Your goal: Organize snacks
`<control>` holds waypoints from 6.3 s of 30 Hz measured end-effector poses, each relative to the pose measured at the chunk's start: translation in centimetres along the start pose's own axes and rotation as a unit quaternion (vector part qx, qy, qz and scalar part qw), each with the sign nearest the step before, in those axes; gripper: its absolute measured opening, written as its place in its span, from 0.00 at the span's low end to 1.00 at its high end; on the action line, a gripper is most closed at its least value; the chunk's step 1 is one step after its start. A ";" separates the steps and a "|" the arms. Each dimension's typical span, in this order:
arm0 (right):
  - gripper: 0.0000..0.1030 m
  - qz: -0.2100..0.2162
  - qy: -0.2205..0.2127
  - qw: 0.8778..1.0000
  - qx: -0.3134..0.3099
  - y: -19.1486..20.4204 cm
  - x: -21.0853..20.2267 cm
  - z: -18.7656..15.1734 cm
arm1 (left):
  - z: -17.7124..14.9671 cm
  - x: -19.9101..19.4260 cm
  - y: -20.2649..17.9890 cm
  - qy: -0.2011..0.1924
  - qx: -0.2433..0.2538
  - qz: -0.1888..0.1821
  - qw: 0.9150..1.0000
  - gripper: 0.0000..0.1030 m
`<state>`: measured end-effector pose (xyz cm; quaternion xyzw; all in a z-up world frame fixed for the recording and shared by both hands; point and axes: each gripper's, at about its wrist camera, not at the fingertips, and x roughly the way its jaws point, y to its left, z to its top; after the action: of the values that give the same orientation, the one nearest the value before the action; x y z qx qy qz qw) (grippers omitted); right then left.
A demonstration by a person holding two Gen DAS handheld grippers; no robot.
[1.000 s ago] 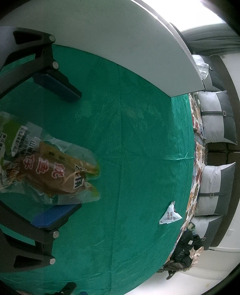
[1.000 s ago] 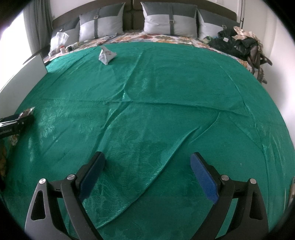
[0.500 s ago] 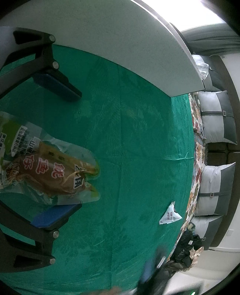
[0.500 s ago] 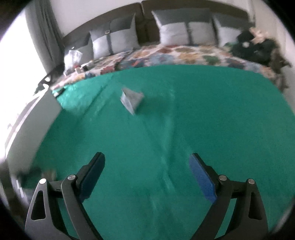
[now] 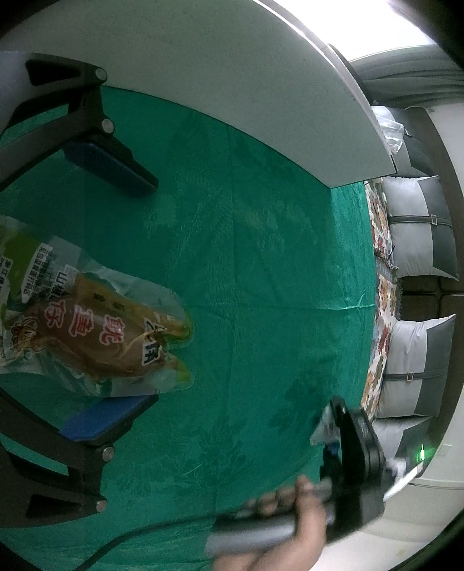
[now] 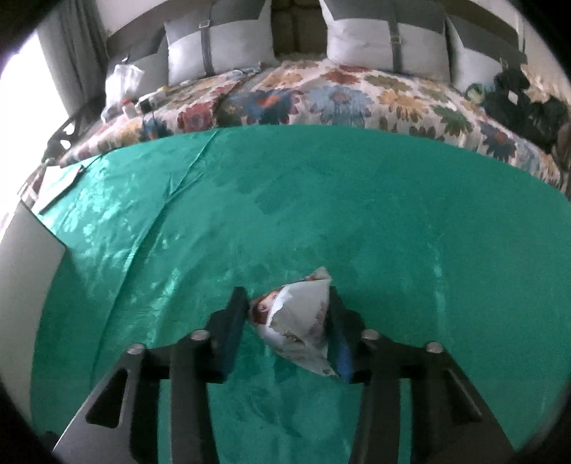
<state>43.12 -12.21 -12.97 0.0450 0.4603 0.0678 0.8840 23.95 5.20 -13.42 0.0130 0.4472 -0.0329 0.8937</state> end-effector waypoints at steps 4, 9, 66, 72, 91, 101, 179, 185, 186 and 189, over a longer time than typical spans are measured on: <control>0.40 0.023 -0.021 0.999 0.016 -1.1 -3.8 -2.1 | 0.0 0.0 0.0 0.000 0.000 0.000 1.000 1.00; 0.41 0.047 -0.021 0.998 0.030 -2.3 -10.9 -8.8 | -0.1 -0.1 0.0 0.000 0.001 0.002 1.000 1.00; 0.87 -0.081 -0.025 0.996 -0.020 -1.5 -15.3 -23.8 | -0.2 -0.1 0.0 -0.001 0.000 0.001 1.000 1.00; 0.88 -0.081 -0.025 0.996 -0.020 -1.5 -15.3 -23.8 | -0.2 -0.1 0.0 -0.001 0.000 0.001 1.000 1.00; 0.88 -0.082 -0.025 0.996 -0.021 -1.4 -15.2 -23.7 | -0.2 -0.1 0.0 -0.001 -0.001 0.001 1.000 1.00; 0.88 -0.082 -0.024 0.996 -0.020 -1.3 -15.2 -23.7 | -0.2 -0.1 0.0 -0.001 -0.001 0.001 1.000 1.00; 0.27 0.127 -0.026 0.988 0.081 3.3 -26.3 -22.2 | -1.2 -18.2 8.5 -0.034 -0.077 -0.187 0.979 0.39; 0.27 0.252 -0.030 0.967 -0.028 18.9 -27.8 -14.8 | -0.6 -22.9 21.1 -0.065 -0.114 -0.056 0.990 0.42; 0.27 0.266 -0.025 0.963 -0.043 21.3 -27.8 -14.2 | -0.6 -22.6 22.8 -0.059 -0.121 -0.035 0.990 0.42; 0.28 0.302 0.006 0.949 -0.094 29.4 -26.7 -13.7 | -1.5 -21.2 28.3 -0.037 -0.151 0.017 0.988 0.44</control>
<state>14.44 12.71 4.86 0.0979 0.4217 0.3749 0.8198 12.04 34.52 2.50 -0.1155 0.4134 0.0498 0.9018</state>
